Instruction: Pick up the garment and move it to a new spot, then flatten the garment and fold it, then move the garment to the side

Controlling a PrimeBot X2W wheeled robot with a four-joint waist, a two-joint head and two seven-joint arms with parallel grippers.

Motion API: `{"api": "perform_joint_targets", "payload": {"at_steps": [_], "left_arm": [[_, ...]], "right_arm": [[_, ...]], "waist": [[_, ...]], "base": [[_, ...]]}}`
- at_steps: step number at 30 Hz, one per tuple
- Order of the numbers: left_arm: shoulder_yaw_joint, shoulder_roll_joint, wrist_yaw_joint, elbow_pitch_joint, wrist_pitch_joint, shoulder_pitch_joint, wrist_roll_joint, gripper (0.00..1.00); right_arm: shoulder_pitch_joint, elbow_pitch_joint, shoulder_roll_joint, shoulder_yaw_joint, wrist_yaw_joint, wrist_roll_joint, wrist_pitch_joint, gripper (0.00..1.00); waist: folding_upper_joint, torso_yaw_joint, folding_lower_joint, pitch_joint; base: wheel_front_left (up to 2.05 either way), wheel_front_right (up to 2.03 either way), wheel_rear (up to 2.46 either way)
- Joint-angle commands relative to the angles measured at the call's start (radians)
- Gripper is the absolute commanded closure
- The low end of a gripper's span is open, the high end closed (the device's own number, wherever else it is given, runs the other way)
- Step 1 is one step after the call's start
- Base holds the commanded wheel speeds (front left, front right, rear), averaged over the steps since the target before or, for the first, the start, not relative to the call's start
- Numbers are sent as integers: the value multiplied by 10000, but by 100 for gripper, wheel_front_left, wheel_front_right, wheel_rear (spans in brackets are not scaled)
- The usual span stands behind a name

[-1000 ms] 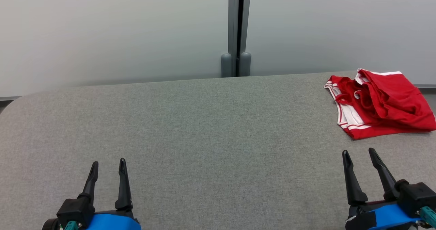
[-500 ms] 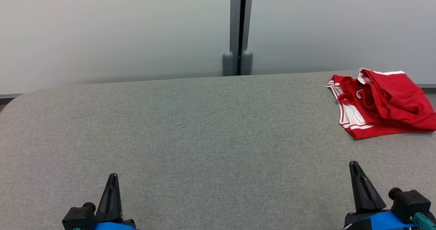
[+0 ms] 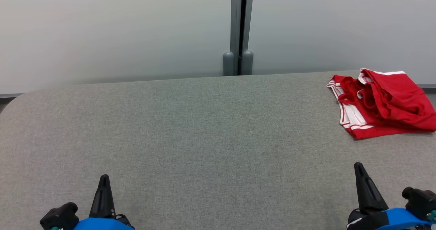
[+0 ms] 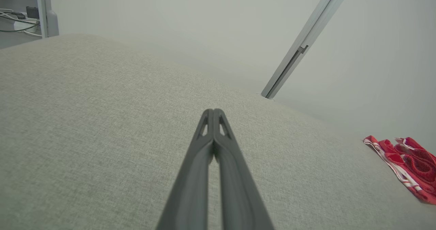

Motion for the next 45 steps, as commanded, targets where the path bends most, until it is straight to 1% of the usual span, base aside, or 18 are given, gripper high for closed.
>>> {"api": "perform_joint_targets", "payload": {"at_steps": [1,23,45], "left_arm": [[64,13,-37,-186,94,-358,-370,100],[353,-4,-166,-315,938,-705,-3689,100],[601,-17,-275,-398,1625,-974,-6316,100]], "right_arm": [[-303,-106,12,-70,0,392,66,100],[-695,154,59,-238,1,3780,777,100],[-991,367,93,-387,1,6471,1352,100]], "waist": [[-1,2,0,0],[-1,36,0,8],[-1,70,0,16]], "base": [[0,0,0],[0,0,0],[0,0,0]]}}
